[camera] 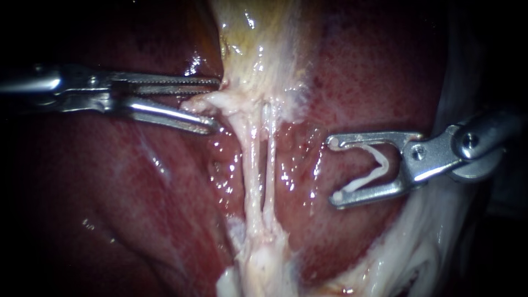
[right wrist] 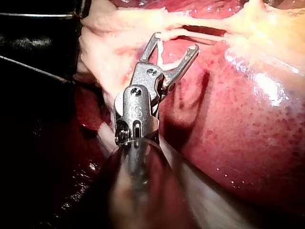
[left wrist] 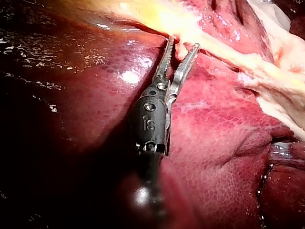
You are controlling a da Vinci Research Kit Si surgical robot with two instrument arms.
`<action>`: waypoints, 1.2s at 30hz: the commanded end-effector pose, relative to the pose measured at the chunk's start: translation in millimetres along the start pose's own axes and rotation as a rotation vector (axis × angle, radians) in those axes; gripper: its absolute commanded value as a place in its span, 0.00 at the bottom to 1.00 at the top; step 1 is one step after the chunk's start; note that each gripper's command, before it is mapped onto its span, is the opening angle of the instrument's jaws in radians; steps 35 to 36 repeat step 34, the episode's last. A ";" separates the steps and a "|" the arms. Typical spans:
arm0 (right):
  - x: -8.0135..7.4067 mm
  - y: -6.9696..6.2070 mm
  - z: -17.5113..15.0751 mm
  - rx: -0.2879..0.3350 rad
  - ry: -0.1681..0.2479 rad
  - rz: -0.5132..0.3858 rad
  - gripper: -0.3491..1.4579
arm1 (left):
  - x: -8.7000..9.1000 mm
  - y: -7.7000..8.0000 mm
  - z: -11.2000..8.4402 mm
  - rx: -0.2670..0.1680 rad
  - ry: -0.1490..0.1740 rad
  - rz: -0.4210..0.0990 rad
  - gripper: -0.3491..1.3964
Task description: Grabbing gallbladder
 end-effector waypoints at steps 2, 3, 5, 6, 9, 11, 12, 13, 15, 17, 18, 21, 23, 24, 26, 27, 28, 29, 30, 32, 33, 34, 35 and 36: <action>-0.1 0.0 0.1 0.000 0.000 -0.001 0.47 | 0.1 0.1 -0.3 0.002 0.000 -0.012 0.00; -0.1 0.0 0.1 0.000 0.000 -0.001 0.47 | 0.2 0.3 -0.5 0.004 0.001 -0.030 0.00; -0.1 0.0 0.1 0.000 0.000 -0.001 0.47 | 0.3 0.4 -0.7 0.025 -0.003 -0.042 0.00; -0.1 0.0 0.1 0.000 0.000 -0.001 0.47 | 0.3 0.4 -0.8 0.032 -0.008 -0.054 0.00; -0.1 0.0 0.1 0.000 0.000 -0.001 0.47 | 0.2 0.4 -1.1 0.039 -0.016 -0.061 0.00; -0.1 0.0 0.1 0.000 0.000 -0.001 0.47 | 0.4 0.4 -1.7 0.037 -0.016 -0.069 0.00; -0.1 0.0 0.1 0.000 0.000 -0.001 0.47 | 0.7 0.5 -2.1 0.035 -0.016 -0.076 0.00; -0.1 0.0 0.1 0.000 0.000 -0.001 0.47 | 1.3 0.5 -2.7 0.035 -0.016 -0.080 0.00; -0.1 0.0 0.1 0.000 0.000 -0.001 0.47 | 2.5 0.4 -4.0 0.042 -0.015 -0.089 0.00; -0.1 0.0 0.1 0.000 0.000 -0.001 0.47 | 4.1 0.1 -5.6 0.053 -0.015 -0.101 0.00; -0.1 0.0 0.1 0.000 0.000 -0.001 0.47 | 4.7 -0.1 -6.2 0.059 -0.011 -0.107 0.00; -0.1 0.0 0.1 0.000 0.000 -0.001 0.47 | 5.9 -0.5 -7.6 0.068 -0.003 -0.122 0.00; -0.1 0.0 0.1 0.000 0.000 -0.001 0.47 | 5.8 -0.5 -8.0 0.075 -0.003 -0.125 0.00; -0.1 0.0 0.1 0.000 0.000 -0.001 0.47 | 5.7 -0.5 -8.0 0.079 -0.002 -0.126 0.00; -0.1 0.0 0.1 0.000 0.000 -0.001 0.47 | 5.5 -0.4 -7.9 0.085 -0.002 -0.127 0.00; -0.1 0.0 0.1 0.000 0.000 -0.001 0.47 | 5.5 -0.4 -7.8 0.089 -0.002 -0.128 0.00; -0.1 0.0 0.1 0.000 0.000 -0.001 0.47 | 5.5 -0.4 -7.8 0.094 -0.001 -0.129 0.00; -0.1 0.0 0.1 0.000 0.000 -0.001 0.47 | 5.5 -0.4 -7.8 0.094 -0.002 -0.131 0.00; -0.1 0.0 0.1 0.000 0.000 -0.001 0.47 | 5.5 -0.4 -7.8 0.096 -0.001 -0.131 0.00; -0.1 0.0 0.1 0.000 0.000 -0.001 0.47 | 5.5 -0.4 -7.8 0.095 -0.002 -0.133 0.00; -0.1 0.0 0.1 0.000 0.000 -0.001 0.47 | 5.4 -0.4 -7.7 0.097 -0.001 -0.133 0.00; -0.1 0.0 0.1 0.000 0.000 -0.001 0.47 | 5.3 -0.4 -7.5 0.095 -0.002 -0.133 0.00; -0.1 0.0 0.1 0.000 0.000 -0.001 0.47 | 5.3 -0.4 -7.5 0.095 -0.002 -0.133 0.00; -0.1 0.0 0.1 0.000 0.000 -0.001 0.47 | 5.3 -0.4 -7.5 0.095 -0.002 -0.133 0.00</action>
